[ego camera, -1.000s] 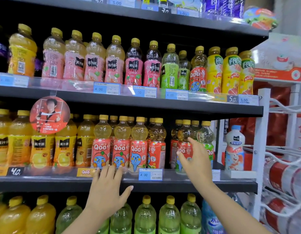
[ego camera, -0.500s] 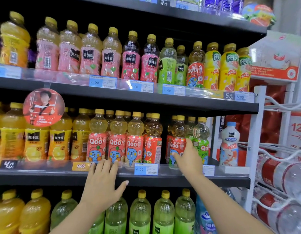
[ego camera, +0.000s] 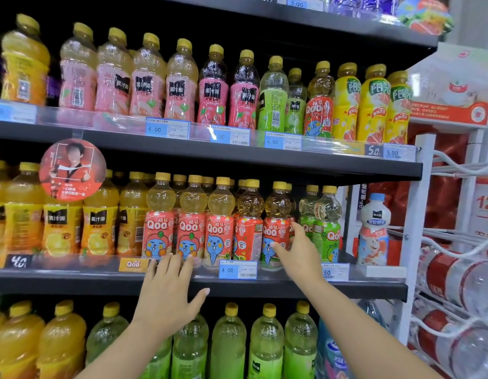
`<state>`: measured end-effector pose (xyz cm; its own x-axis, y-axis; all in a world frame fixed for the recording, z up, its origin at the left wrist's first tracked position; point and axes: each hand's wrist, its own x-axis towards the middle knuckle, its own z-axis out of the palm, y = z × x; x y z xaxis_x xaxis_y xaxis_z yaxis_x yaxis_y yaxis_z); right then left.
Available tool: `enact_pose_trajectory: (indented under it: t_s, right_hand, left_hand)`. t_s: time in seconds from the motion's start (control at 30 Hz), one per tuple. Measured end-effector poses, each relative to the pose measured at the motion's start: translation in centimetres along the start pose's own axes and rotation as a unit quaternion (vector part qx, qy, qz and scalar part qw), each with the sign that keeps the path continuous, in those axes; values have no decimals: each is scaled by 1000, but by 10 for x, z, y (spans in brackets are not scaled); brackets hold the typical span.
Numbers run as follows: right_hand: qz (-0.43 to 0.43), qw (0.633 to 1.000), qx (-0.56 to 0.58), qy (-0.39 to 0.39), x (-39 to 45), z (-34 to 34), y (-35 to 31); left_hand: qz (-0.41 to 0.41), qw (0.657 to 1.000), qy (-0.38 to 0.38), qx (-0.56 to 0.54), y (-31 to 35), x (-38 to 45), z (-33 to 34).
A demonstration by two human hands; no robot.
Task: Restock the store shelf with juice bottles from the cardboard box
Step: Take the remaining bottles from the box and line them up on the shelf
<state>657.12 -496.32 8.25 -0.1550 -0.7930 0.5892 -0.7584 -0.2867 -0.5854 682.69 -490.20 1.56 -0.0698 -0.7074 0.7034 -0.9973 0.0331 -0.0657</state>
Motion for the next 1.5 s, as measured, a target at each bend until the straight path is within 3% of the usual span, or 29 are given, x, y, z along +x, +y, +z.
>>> enact_pose_trajectory:
  t_s: [0.13, 0.57, 0.93, 1.27, 1.4, 1.5]
  right_hand:
    - [-1, 998, 58, 18, 0, -11, 5]
    - [35, 981, 161, -104, 30, -9, 0]
    - [37, 961, 249, -111, 41, 0, 0]
    - [15, 966, 228, -123, 36, 5, -2]
    - [-11, 980, 185, -76, 20, -16, -5]
    - [-82, 988, 123, 50, 3, -46, 1]
  left_hand:
    - [0, 1000, -1, 0, 0, 0, -1]
    - [0, 1000, -5, -8, -2, 0, 6]
    - [-23, 999, -28, -18, 0, -1, 12]
    - [-11, 1000, -9, -13, 1, -1, 11]
    - [-8, 1000, -8, -6, 2, -2, 9]
    - [-11, 1000, -17, 0, 3, -1, 5]
